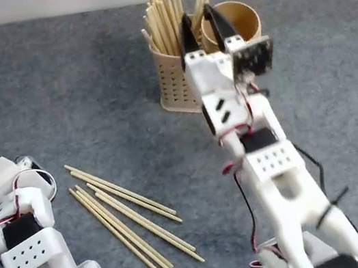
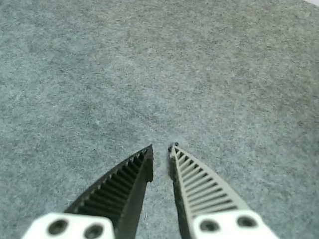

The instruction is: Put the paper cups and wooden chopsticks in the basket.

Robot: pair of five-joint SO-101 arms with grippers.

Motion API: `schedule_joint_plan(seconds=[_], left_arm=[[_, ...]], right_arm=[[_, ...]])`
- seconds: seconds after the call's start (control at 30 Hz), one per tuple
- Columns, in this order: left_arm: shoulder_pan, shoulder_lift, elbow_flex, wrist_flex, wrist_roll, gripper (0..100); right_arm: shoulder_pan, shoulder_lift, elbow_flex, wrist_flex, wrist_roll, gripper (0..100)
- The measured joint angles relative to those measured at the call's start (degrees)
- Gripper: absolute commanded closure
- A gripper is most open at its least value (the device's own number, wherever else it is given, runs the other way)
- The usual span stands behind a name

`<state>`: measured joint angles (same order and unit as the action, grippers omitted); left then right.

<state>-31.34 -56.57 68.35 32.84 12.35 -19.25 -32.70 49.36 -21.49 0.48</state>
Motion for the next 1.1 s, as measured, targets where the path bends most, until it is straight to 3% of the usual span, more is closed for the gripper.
schedule_joint_plan(seconds=[0.47,0.7,0.93,1.1], left_arm=[[0.00,0.00,-0.44,0.97,0.00,92],[0.44,0.00,-11.87,14.77,-1.76,92],[7.91,0.00,-21.36,26.02,-8.70,92],[11.08,0.97,-27.69,35.25,-12.92,86]], right_arm=[[-3.08,-22.51,18.11,22.15,-0.35,85.4],[-3.78,-25.49,27.87,22.42,-0.35,85.4],[-4.22,-25.76,31.38,22.42,-0.35,85.4],[-2.11,-25.76,31.38,22.42,-0.35,85.4]])
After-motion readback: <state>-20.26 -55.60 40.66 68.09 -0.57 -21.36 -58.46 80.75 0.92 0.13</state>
